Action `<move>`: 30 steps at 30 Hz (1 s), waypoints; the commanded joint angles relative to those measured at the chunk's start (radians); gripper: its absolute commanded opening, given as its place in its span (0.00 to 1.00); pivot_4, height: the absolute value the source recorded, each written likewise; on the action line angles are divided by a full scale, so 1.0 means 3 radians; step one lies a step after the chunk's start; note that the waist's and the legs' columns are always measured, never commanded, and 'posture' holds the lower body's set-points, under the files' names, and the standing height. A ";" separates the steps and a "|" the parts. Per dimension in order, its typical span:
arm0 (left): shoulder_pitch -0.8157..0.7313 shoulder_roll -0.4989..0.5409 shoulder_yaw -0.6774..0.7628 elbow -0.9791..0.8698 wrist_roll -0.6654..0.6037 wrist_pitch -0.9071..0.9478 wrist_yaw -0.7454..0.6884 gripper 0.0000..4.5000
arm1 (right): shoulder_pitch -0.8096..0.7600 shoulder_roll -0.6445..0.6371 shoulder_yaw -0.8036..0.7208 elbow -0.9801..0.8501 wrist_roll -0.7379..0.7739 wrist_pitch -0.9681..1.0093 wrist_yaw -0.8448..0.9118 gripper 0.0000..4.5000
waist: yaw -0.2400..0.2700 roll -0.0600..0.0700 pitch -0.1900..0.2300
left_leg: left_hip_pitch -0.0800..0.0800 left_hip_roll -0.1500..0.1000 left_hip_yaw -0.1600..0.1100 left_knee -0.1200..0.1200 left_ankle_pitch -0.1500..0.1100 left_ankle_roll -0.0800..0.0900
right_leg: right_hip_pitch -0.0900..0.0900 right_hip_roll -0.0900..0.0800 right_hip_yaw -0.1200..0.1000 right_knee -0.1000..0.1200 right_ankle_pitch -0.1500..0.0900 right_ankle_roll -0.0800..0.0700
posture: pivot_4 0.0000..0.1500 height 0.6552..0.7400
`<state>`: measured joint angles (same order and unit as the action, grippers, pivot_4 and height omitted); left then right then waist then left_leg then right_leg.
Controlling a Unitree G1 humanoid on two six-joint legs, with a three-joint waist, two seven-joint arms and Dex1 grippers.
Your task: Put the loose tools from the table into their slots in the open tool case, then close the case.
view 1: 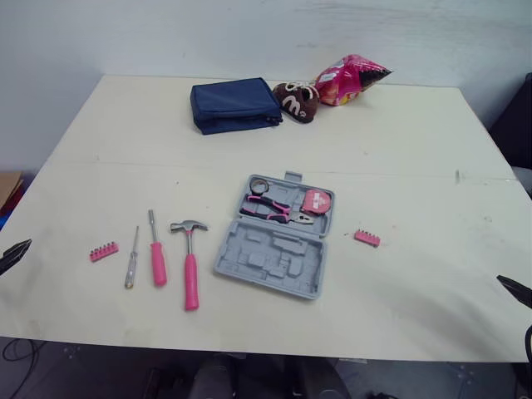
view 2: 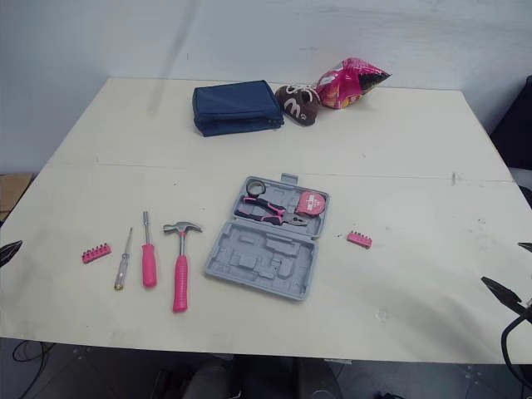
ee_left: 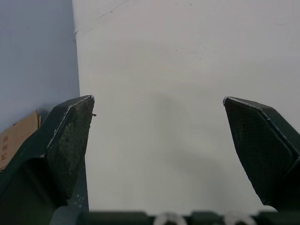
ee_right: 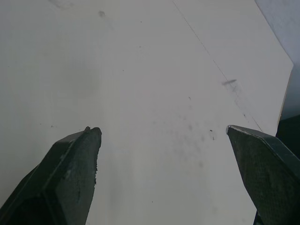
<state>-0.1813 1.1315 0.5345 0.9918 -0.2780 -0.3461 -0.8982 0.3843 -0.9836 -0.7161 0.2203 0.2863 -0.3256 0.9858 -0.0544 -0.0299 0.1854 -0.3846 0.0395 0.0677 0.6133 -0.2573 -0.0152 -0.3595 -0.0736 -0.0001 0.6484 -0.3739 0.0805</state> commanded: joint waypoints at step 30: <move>-0.1041 -0.1116 -0.1621 -0.2897 -0.0041 0.2107 -0.0221 0.42 | -0.0977 0.0567 0.1830 -0.1772 0.0037 0.1761 -0.0420 0.72 | 0.0088 0.0000 0.0000 | -0.0012 0.0019 0.0001 0.0062 -0.0008 -0.0014 | -0.0001 0.0033 0.0018 0.0026 -0.0005 0.0009 | 1.00 1.00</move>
<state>-0.4603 0.8013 0.0660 0.1054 -0.3227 0.2775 -0.9872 0.1019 -0.8126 -0.1767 -0.3121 0.3314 0.2026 0.8768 -0.0280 -0.0299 0.1854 -0.3882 0.0456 0.0681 0.6319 -0.2599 -0.0195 -0.3596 -0.0634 0.0054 0.6562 -0.3755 0.0832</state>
